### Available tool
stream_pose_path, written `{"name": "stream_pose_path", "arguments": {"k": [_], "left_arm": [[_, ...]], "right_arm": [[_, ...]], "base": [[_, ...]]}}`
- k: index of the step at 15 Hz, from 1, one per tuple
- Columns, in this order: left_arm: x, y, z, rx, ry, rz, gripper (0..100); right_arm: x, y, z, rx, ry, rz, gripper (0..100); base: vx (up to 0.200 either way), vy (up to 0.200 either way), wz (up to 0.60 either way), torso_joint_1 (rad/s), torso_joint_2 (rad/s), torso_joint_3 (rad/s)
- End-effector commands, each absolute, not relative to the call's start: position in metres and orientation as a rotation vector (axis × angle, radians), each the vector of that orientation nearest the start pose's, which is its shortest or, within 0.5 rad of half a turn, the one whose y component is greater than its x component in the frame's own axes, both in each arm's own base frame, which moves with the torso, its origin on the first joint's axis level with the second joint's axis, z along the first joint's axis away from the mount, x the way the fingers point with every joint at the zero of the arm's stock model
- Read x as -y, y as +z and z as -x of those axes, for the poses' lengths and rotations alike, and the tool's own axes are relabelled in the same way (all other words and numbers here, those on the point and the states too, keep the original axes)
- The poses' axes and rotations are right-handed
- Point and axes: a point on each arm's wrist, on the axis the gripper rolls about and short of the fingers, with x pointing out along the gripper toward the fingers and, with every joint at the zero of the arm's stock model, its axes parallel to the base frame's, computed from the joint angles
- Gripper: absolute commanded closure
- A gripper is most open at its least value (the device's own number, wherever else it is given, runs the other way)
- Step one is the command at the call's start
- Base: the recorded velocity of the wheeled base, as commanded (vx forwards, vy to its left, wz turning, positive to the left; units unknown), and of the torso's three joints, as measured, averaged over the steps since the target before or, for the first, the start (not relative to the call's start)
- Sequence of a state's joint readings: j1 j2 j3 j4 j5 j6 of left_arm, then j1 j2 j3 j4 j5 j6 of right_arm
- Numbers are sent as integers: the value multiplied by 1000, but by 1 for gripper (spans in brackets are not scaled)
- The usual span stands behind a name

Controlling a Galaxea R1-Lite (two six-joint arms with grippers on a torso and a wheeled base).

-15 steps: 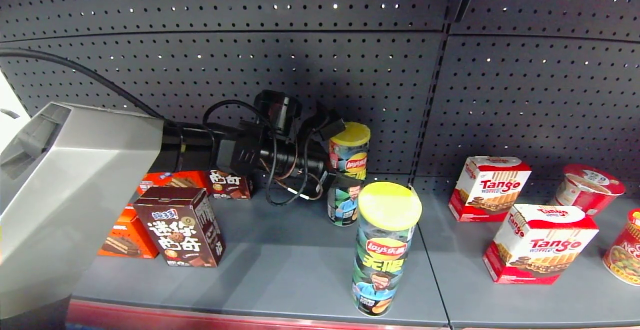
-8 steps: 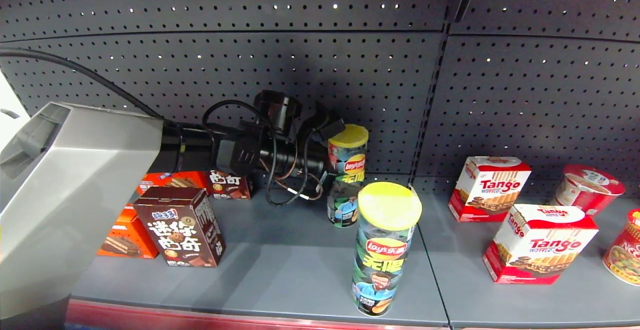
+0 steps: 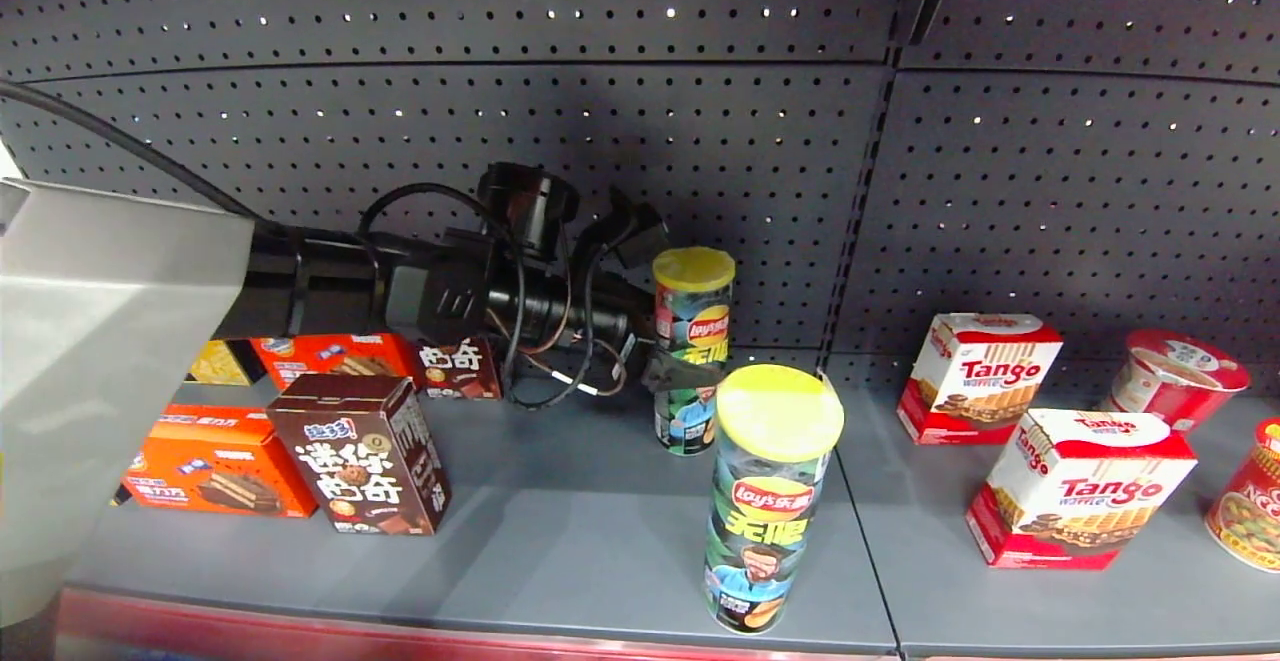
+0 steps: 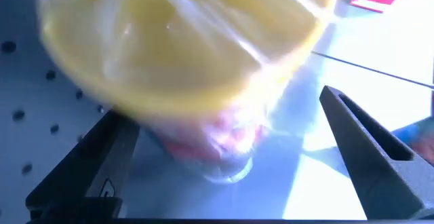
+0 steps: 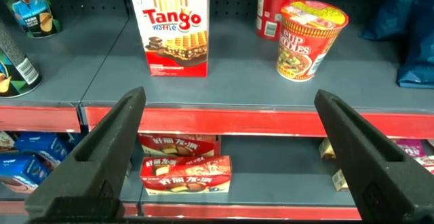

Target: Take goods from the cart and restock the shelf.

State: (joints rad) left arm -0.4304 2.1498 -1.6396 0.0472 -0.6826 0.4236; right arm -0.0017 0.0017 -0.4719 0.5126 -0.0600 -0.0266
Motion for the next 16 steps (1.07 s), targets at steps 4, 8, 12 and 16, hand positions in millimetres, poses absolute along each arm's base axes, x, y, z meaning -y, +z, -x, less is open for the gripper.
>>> {"name": "stream_pose_path", "arguments": {"k": [4,8,12,16], "left_arm": [[157,207,-351,-339,-1140,-295,0],[128,229,-311,-319,-1102,-292,0],[100,251,-259,-276,-1034,-302,0],[76,262,-216,-251,-853,-353,0]], "right_arm": [[1,145,77,-34,-50,24,0],[-1,199,59,-10,51,21,0],[-4,276,-2,-33,201,21,0],[-12,287,-54,-111,340,22,0]], "base": [[0,0,0,0,0,0],[0,0,0,0,0,0],[0,0,0,0,0,0],[0,0,0,0,0,0]]}}
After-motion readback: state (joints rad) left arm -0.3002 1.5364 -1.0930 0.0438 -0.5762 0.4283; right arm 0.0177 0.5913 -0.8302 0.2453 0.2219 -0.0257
